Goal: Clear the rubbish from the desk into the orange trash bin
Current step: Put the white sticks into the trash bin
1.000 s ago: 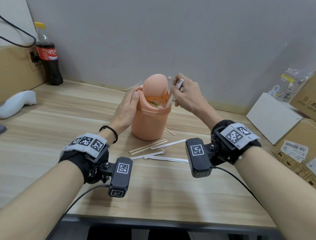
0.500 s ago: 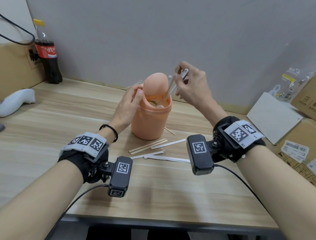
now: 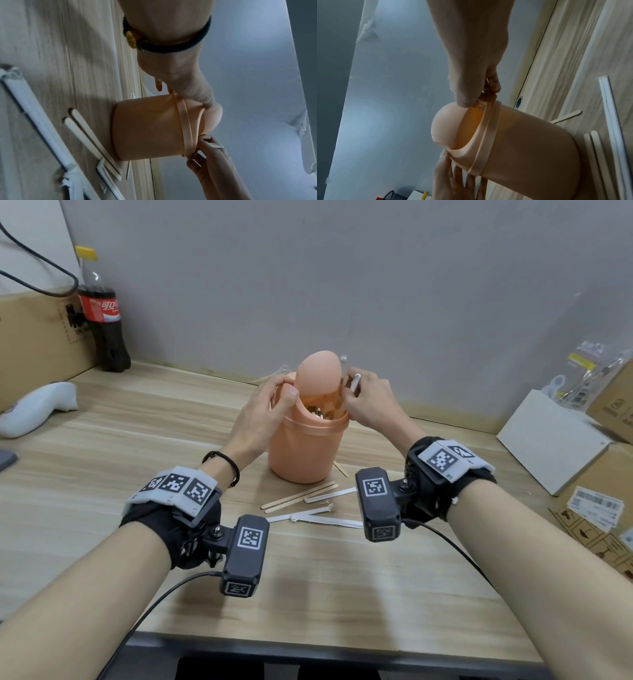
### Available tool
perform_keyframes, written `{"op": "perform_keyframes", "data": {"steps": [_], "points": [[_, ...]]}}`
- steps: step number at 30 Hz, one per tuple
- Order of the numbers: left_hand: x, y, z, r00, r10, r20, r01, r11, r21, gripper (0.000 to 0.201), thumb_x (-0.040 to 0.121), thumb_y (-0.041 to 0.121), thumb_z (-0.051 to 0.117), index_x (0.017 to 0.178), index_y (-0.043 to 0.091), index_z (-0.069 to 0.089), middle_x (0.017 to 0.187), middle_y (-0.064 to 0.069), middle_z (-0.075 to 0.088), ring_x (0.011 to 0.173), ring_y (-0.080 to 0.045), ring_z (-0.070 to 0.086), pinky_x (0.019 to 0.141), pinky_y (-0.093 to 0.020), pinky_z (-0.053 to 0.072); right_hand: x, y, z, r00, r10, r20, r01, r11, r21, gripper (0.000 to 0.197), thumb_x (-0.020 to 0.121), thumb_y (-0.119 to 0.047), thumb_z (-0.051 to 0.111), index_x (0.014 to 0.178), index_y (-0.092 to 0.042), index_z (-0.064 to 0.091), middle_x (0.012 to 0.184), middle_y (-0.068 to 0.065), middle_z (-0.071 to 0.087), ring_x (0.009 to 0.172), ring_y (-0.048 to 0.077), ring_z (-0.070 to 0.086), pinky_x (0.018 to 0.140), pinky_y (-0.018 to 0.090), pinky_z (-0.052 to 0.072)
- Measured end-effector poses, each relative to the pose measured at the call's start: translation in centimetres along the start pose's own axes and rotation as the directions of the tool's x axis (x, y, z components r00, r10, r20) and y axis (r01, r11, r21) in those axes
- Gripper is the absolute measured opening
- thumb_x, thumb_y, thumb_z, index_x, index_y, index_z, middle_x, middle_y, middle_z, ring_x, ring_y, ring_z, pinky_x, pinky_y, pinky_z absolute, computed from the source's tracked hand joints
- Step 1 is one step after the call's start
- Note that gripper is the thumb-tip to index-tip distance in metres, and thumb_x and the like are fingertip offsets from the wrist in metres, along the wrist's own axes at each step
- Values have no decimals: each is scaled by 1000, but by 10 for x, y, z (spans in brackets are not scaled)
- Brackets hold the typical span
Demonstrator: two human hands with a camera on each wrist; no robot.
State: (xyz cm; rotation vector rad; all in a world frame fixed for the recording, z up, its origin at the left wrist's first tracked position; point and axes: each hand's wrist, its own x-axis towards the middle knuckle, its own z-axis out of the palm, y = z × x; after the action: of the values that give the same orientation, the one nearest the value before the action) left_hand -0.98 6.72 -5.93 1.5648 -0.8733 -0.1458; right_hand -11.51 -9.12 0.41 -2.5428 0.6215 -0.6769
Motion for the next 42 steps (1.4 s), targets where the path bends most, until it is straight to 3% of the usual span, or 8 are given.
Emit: {"op": "perform_keyframes", "data": {"steps": [5,11,16,20,25,28,33,42], "points": [[-1,-1,0,1000,11,0,-11,1000,27,18,94,53,50,110,60,48,135,14,56,128,-4,49,101,-27,38,-4,-1,-6,998,49,48,-53,995,81,19,95,-31,45,105,-16,50,82,4,60,87,25,57,65,33,40],[-1,-1,1,1000,7,-5,-7,1000,21,20,88,62,48,108,63,47,134,13,57,128,-5,49,102,-29,39,-16,0,-27,1000,-9,-6,10,956,294,28,93,-34,58,113,-20,46,72,4,56,56,12,55,54,18,45],[-1,-3,1,1000,5,-9,-5,1000,31,23,92,56,49,115,57,49,136,13,55,128,-6,48,101,-28,38,-18,6,-34,999,-24,-25,32,893,449,19,92,-16,62,105,-2,64,75,6,62,55,16,64,60,32,57],[0,-2,1,1000,3,-11,-3,999,41,24,94,54,50,117,54,48,136,13,55,128,-5,48,100,-28,37,-14,6,-31,994,20,-109,27,909,416,22,95,-16,58,88,2,70,71,7,63,55,18,66,64,40,61],[-2,0,0,1000,7,-1,-7,999,43,17,97,49,51,104,64,45,134,15,56,126,-4,49,95,-23,37,-8,-3,-29,992,5,-125,26,970,242,22,95,-23,58,90,-6,71,74,4,65,54,13,67,54,22,56],[-1,0,-1,1000,12,2,-13,999,52,17,96,51,51,103,65,46,134,15,56,127,-3,48,100,-24,38,-2,-4,-26,988,1,-154,33,975,222,25,94,-19,58,86,2,69,74,12,71,59,11,68,70,26,59],[1,-3,-1,1000,13,4,-13,999,51,18,90,58,51,104,69,47,137,16,54,130,-3,47,107,-30,38,4,-4,-23,985,-29,-169,67,973,219,37,91,-10,58,126,-20,59,73,6,69,74,15,69,76,23,58],[1,0,-3,1000,-2,-6,3,996,89,19,87,60,52,105,63,49,133,15,58,126,-6,50,105,-33,41,15,-9,-18,997,-27,-75,33,997,71,18,95,-12,56,101,-13,73,82,9,72,72,20,72,70,24,60]]}}
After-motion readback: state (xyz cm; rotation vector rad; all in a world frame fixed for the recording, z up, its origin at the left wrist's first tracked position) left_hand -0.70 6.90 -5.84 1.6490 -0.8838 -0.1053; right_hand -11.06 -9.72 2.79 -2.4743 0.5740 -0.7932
